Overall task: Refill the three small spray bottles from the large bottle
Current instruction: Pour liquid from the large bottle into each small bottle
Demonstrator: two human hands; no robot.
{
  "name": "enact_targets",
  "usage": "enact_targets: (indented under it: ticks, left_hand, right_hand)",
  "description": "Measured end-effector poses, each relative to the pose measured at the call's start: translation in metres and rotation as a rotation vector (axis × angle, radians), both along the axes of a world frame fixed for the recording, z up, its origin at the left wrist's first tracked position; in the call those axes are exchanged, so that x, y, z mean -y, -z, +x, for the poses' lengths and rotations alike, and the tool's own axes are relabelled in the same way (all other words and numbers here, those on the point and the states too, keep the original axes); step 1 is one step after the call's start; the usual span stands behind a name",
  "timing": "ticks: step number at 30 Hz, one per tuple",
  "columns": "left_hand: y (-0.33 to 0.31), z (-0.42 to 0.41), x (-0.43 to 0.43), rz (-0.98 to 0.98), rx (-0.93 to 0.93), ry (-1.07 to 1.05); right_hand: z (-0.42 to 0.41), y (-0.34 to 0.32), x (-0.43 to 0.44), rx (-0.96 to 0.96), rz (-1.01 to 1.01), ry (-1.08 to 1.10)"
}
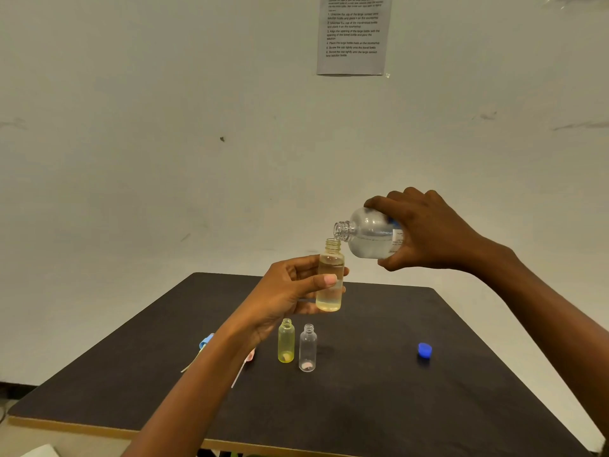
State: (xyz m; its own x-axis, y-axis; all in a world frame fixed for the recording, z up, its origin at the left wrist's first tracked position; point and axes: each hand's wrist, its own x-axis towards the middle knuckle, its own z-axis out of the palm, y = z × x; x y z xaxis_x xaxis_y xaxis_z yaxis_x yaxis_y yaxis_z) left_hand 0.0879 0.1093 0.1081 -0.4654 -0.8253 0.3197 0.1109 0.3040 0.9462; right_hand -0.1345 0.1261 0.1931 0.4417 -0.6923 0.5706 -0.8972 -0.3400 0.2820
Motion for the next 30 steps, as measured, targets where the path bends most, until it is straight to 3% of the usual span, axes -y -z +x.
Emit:
enact_targets:
  ticks: [30]
  left_hand:
    - [-0.0008,0.0018,-0.0034,-0.01,-0.019,0.006]
  right_hand:
    - [0.005,-0.0031,-0.0047,-0.004,-0.002,0.013]
